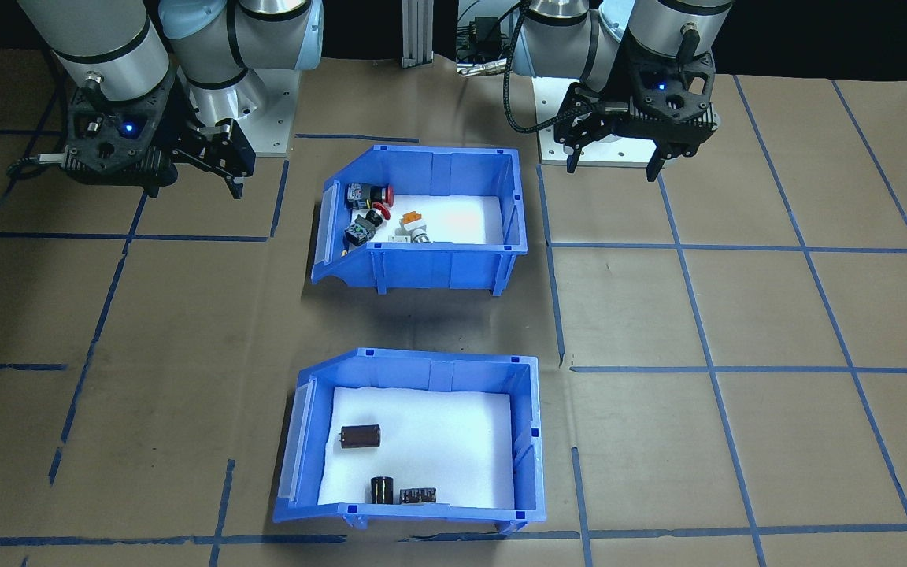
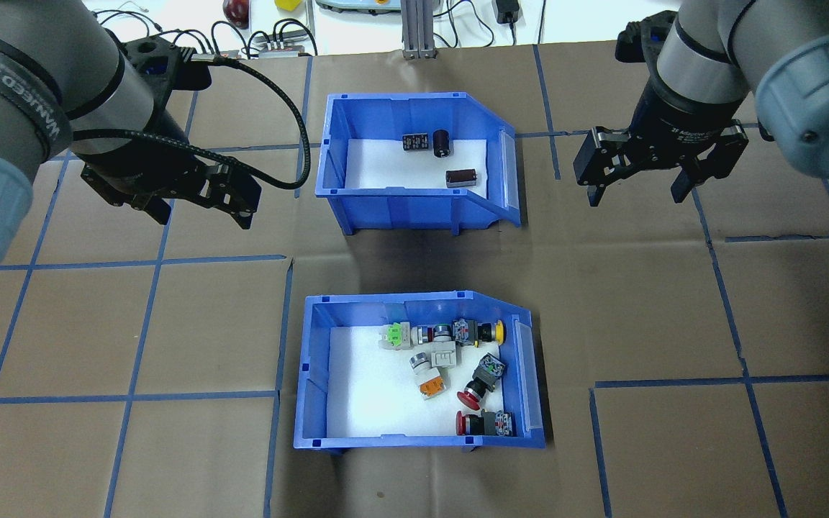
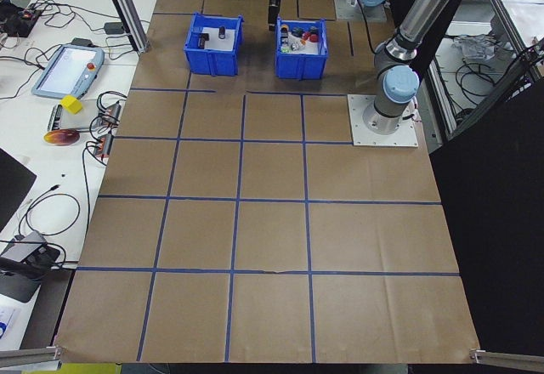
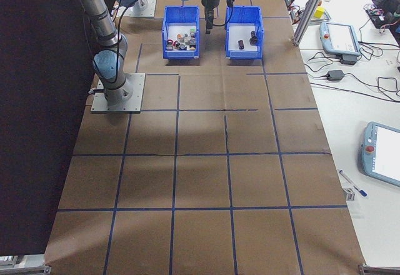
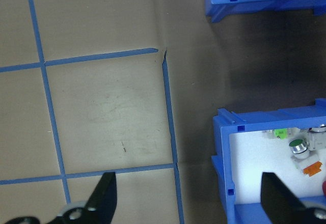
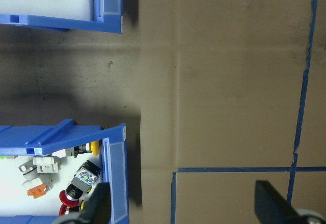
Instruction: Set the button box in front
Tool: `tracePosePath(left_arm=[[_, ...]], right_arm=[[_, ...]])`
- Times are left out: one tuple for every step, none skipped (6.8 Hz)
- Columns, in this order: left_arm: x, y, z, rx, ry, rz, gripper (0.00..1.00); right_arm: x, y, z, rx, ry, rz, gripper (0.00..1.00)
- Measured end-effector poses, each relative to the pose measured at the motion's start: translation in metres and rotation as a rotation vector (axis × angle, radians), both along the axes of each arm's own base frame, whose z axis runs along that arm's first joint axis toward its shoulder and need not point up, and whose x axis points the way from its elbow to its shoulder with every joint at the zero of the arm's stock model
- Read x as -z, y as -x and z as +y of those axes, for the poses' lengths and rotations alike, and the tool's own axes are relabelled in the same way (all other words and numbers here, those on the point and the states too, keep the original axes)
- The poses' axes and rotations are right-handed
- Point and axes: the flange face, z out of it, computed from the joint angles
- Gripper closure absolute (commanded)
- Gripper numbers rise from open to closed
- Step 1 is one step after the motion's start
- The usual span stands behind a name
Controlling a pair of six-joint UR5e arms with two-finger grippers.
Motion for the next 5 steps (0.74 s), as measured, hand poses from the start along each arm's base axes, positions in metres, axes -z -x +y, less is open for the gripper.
tracePosePath(left_arm=[[-0.0005, 0.0, -0.0012, 0.0, 0.001, 0.0, 0.0], [-0.0016, 0.0, -0.0034, 0.001, 0.003, -0.001, 0.0], [-0.0034, -0.0003, -0.0051, 0.0, 0.007, -0.005, 0.0], [-0.0027, -0.0016, -0.0063, 0.001, 0.009, -0.009, 0.0], [-0.004, -0.0037, -0.0068, -0.001, 0.018, -0.012, 0.0]], right_arm=[[0.0, -0.0001, 0.0, 0.0, 0.0, 0.0, 0.0], [0.0, -0.0004, 0.0001, -0.001, 0.0, 0.0, 0.0], [0.0, -0.0006, 0.0002, -0.001, 0.0, 0.0, 0.0], [0.0, -0.0007, 0.0002, -0.001, 0.0, 0.0, 0.0], [0.0, -0.0006, 0.0002, -0.002, 0.0, 0.0, 0.0]])
